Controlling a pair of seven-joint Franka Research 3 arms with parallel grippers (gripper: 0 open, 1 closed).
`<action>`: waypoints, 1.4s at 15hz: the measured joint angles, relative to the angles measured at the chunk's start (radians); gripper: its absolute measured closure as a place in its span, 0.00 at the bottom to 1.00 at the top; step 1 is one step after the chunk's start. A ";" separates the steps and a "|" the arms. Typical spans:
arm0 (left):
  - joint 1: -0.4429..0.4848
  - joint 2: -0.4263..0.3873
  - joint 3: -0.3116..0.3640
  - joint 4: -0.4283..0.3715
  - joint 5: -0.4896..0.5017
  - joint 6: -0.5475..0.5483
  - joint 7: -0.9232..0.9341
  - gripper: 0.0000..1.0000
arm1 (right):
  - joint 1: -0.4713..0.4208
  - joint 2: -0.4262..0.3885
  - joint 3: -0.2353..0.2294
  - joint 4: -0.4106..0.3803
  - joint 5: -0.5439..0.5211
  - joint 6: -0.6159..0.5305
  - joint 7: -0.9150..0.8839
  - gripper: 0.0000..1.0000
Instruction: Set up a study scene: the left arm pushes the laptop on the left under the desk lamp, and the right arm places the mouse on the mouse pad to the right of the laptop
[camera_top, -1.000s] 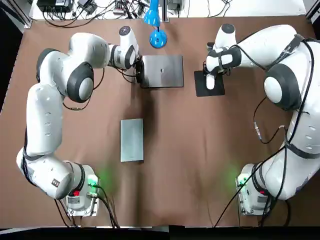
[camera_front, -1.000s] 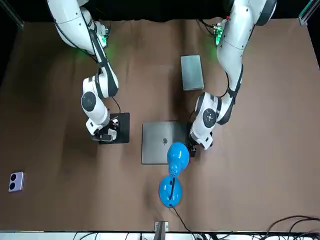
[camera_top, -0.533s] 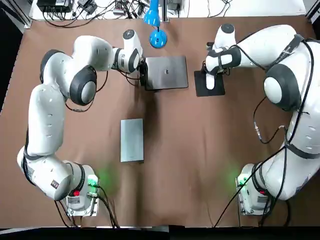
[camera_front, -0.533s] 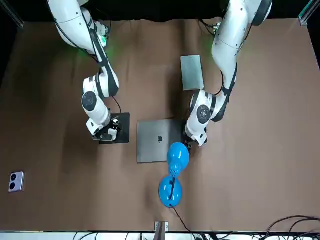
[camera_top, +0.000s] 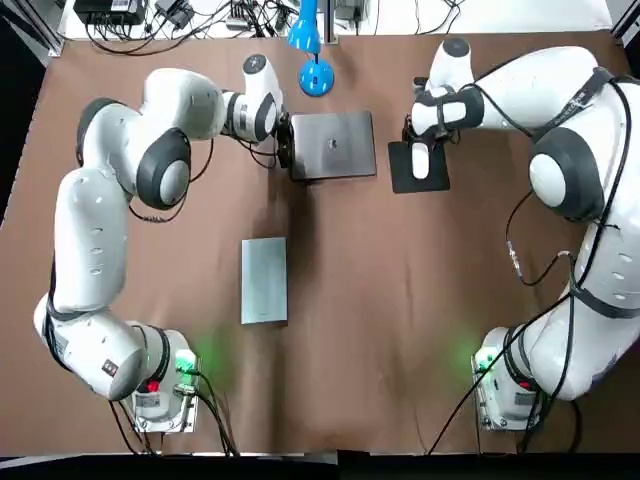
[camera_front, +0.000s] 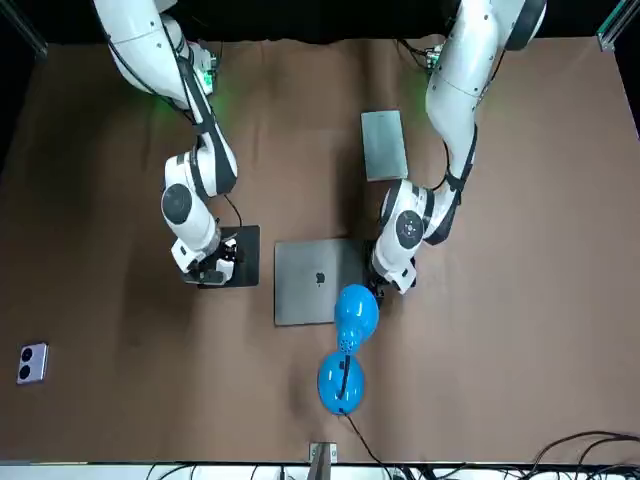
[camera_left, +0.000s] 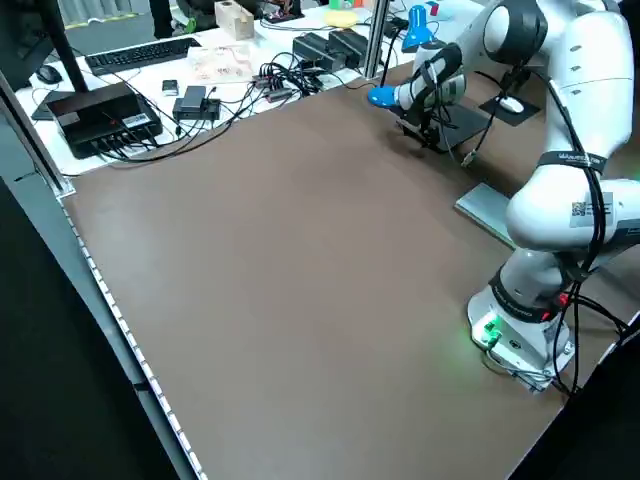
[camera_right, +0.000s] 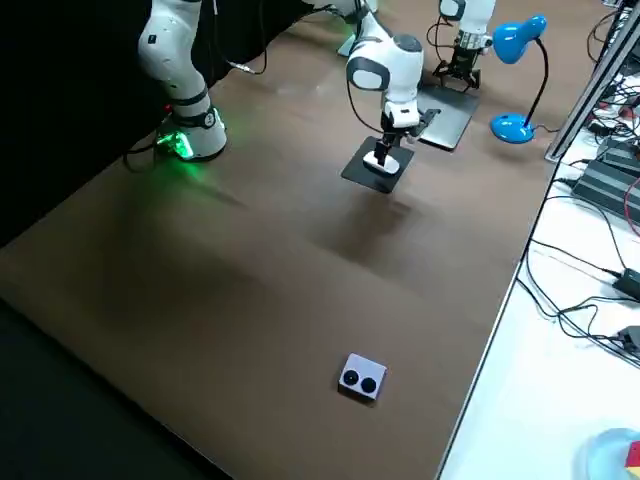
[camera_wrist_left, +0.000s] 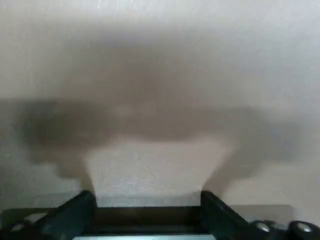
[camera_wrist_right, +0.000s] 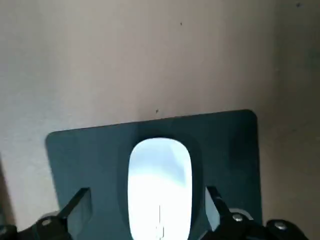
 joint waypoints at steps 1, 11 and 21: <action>0.013 -0.015 0.000 0.000 0.000 -0.017 0.010 0.00 | 0.000 -0.013 -0.005 0.022 0.000 -0.049 0.000 0.00; 0.245 -0.292 0.009 -0.033 0.115 -0.352 0.293 0.00 | -0.006 -0.097 -0.197 0.544 -0.001 -0.826 -0.002 0.00; 0.430 -0.395 0.009 -0.022 0.116 -0.494 1.169 0.00 | -0.097 -0.134 -0.305 0.701 0.001 -0.977 -0.111 0.00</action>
